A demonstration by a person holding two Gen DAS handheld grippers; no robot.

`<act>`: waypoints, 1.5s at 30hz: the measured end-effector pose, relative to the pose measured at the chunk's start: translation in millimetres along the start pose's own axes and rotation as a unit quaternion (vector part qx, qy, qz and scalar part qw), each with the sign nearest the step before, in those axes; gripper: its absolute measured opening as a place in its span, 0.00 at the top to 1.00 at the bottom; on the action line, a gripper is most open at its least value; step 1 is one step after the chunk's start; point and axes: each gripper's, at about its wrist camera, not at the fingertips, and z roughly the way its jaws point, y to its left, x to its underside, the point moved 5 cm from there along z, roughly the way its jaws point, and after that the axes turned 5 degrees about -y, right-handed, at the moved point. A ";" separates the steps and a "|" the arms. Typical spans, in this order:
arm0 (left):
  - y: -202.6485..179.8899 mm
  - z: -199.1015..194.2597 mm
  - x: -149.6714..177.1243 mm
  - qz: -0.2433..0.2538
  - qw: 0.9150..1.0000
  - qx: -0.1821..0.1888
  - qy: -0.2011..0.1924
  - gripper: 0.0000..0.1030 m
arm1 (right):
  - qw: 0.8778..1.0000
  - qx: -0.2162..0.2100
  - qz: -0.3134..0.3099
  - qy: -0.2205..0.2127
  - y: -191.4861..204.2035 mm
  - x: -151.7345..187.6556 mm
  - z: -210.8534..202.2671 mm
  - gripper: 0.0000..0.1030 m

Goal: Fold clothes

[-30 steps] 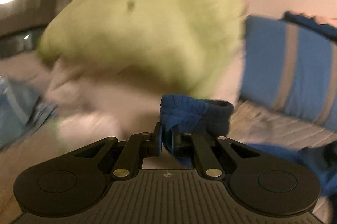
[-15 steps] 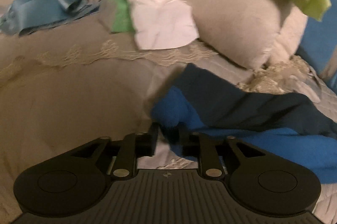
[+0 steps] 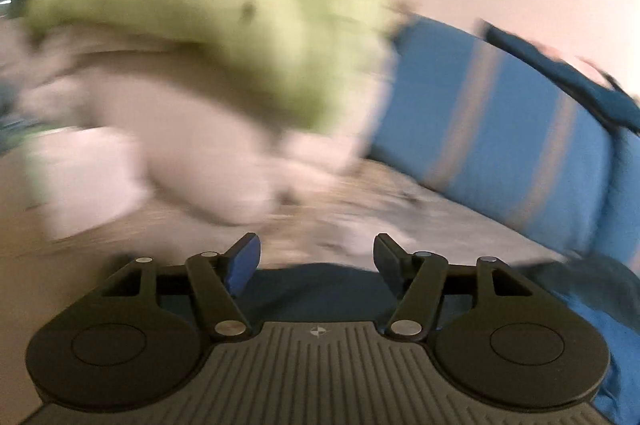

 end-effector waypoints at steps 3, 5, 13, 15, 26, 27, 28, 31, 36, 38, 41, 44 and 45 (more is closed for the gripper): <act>-48.9 41.5 -2.6 0.050 0.996 0.064 0.037 0.40 | 1.000 -0.001 0.002 0.001 -0.4 0.0 0.2 0.06; -81.1 69.9 -0.5 0.082 0.989 0.104 0.069 0.40 | 1.000 -0.003 0.005 0.002 -1.1 -0.3 0.8 0.06; -149.6 175.4 30.4 0.188 0.954 0.160 0.170 0.40 | 1.000 -0.013 0.021 0.008 -5.9 -0.7 4.6 0.06; -155.3 195.3 42.7 0.192 0.946 0.170 0.199 0.40 | 0.999 -0.016 0.025 0.012 -6.2 -0.8 6.4 0.06; -177.2 219.6 46.2 0.244 0.945 0.119 0.183 0.95 | 0.999 -0.021 0.029 0.019 -4.8 -1.1 10.1 0.06; -179.1 218.7 42.4 0.246 0.948 0.109 0.170 0.95 | 0.999 -0.020 0.029 0.018 -5.2 -1.1 9.8 0.06; -181.0 217.8 38.6 0.248 0.951 0.098 0.157 0.95 | 0.999 -0.020 0.029 0.018 -5.6 -1.1 9.5 0.06; -186.6 214.8 26.9 0.253 0.958 0.064 0.118 0.91 | 0.999 -0.017 0.028 0.017 -5.7 -1.1 8.8 0.06; -194.8 206.8 7.8 0.255 0.965 0.015 0.058 0.83 | 1.000 -0.008 0.020 0.011 -3.7 -0.7 5.5 0.06; -190.8 190.3 4.1 0.229 0.970 0.038 0.067 0.68 | 1.000 -0.008 0.020 0.010 -3.7 -0.8 5.1 0.06; -184.8 165.4 -1.7 0.189 0.976 0.074 0.082 0.60 | 1.000 -0.007 0.019 0.009 -3.2 -1.1 4.9 0.06; -178.9 137.9 -0.3 0.152 0.977 0.111 0.100 0.52 | 1.000 -0.005 0.017 0.007 -2.6 -1.7 4.8 0.06; -177.7 127.8 5.4 0.146 0.976 0.124 0.107 0.51 | 1.000 -0.005 0.016 0.007 -2.8 -1.9 5.1 0.06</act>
